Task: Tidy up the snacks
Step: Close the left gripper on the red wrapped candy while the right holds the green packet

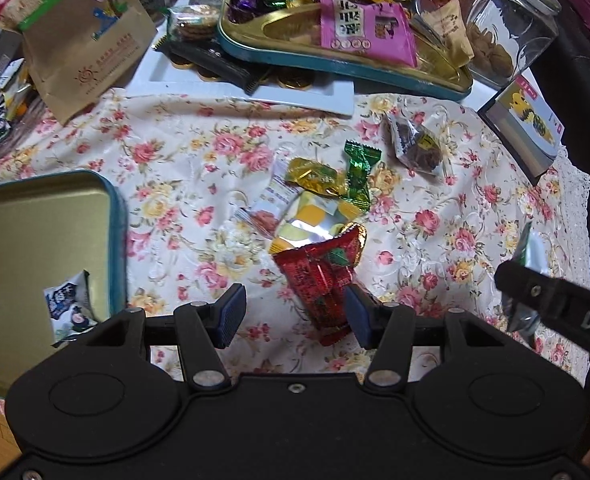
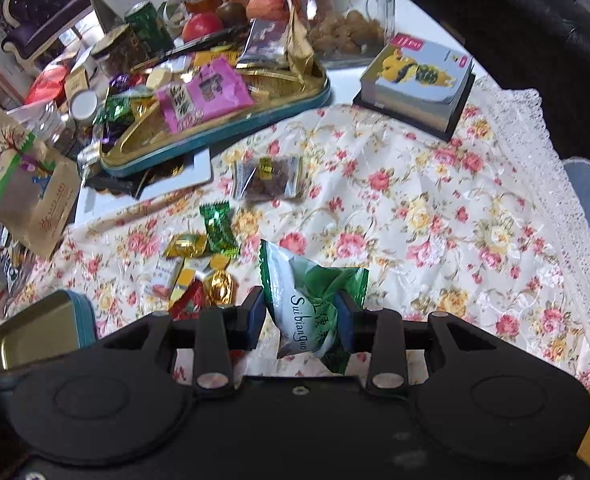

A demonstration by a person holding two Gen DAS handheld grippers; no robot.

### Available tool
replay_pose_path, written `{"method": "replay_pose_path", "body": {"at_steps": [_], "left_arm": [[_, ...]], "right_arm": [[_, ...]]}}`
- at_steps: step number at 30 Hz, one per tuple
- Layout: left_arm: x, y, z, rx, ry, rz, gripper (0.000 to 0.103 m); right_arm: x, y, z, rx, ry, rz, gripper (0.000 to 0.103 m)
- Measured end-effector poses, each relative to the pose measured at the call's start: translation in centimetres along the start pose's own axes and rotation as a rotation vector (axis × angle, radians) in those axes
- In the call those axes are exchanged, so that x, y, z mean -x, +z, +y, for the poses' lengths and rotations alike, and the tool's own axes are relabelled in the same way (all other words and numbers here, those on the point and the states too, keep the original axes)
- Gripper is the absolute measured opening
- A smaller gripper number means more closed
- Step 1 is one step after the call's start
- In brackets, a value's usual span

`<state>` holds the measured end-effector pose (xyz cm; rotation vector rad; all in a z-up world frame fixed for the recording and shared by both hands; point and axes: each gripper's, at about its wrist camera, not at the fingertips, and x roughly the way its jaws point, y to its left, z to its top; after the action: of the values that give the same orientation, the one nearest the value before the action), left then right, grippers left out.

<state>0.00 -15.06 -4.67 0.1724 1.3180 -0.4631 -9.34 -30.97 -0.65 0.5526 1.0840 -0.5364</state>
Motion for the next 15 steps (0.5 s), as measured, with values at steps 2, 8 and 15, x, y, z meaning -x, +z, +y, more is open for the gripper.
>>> {"method": "replay_pose_path", "body": {"at_steps": [2, 8, 15], "left_arm": [[-0.5, -0.1, -0.3, 0.003, 0.0, -0.004, 0.059], [-1.7, -0.3, -1.0, 0.008, -0.005, 0.002, 0.059], [-2.9, -0.2, -1.2, 0.035, -0.012, 0.019, 0.06]], "right_arm": [[0.2, 0.3, 0.1, 0.0, 0.0, -0.014, 0.038], [0.9, 1.1, 0.2, -0.041, 0.05, -0.024, 0.038], [2.1, 1.1, -0.4, -0.079, 0.092, -0.038, 0.038]]}}
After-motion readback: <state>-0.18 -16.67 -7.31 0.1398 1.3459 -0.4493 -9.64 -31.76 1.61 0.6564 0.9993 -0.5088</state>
